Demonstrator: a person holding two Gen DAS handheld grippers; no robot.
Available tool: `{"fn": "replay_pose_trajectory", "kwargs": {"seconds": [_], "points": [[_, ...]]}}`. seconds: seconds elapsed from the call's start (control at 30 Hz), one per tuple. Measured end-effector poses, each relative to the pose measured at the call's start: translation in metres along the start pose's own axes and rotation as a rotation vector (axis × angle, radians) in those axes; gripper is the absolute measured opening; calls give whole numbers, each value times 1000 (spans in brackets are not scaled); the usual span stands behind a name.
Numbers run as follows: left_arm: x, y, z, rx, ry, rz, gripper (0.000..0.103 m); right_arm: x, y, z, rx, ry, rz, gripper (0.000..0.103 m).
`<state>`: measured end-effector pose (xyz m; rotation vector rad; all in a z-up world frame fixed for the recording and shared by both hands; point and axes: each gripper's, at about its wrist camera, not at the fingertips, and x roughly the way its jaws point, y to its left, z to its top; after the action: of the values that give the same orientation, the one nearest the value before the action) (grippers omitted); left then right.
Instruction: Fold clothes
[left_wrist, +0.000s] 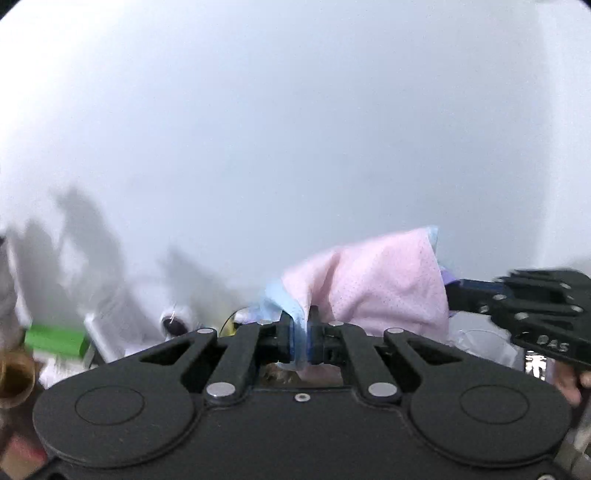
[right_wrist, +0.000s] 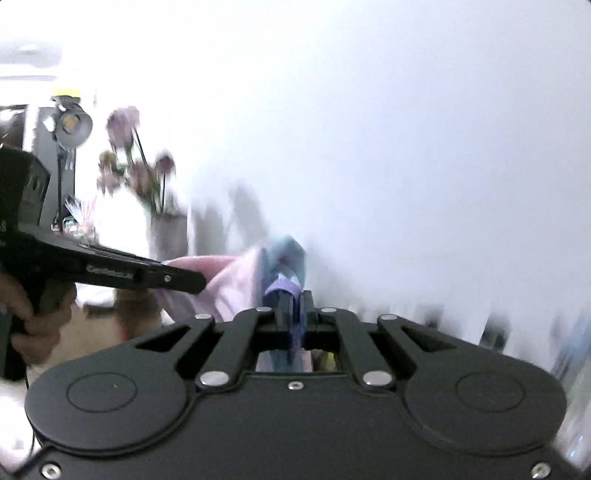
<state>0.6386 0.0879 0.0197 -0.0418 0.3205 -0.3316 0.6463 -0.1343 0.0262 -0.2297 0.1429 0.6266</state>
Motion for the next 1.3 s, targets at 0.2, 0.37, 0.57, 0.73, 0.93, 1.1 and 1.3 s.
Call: {"fn": "replay_pose_trajectory", "kwargs": {"seconds": [0.2, 0.37, 0.57, 0.73, 0.93, 1.1, 1.3], "points": [[7, -34, -155, 108, 456, -47, 87, -6, 4, -104, -34, 451, -3, 102], [-11, -33, -202, 74, 562, -63, 87, -38, 35, -183, 185, 693, 49, 102], [20, -10, -174, 24, 490, 66, 87, -20, 28, -180, 357, 635, 49, 100], [70, 25, -144, 21, 489, 132, 85, 25, 4, -162, 362, 598, 25, 78], [143, 57, -149, -165, 655, 89, 63, 94, -15, -186, 481, 686, 77, 61], [170, 65, -161, -237, 732, 61, 52, 137, -32, -214, 607, 752, 81, 61], [169, 64, -155, -90, 684, 79, 54, 163, -46, -206, 493, 696, 68, 62]]}}
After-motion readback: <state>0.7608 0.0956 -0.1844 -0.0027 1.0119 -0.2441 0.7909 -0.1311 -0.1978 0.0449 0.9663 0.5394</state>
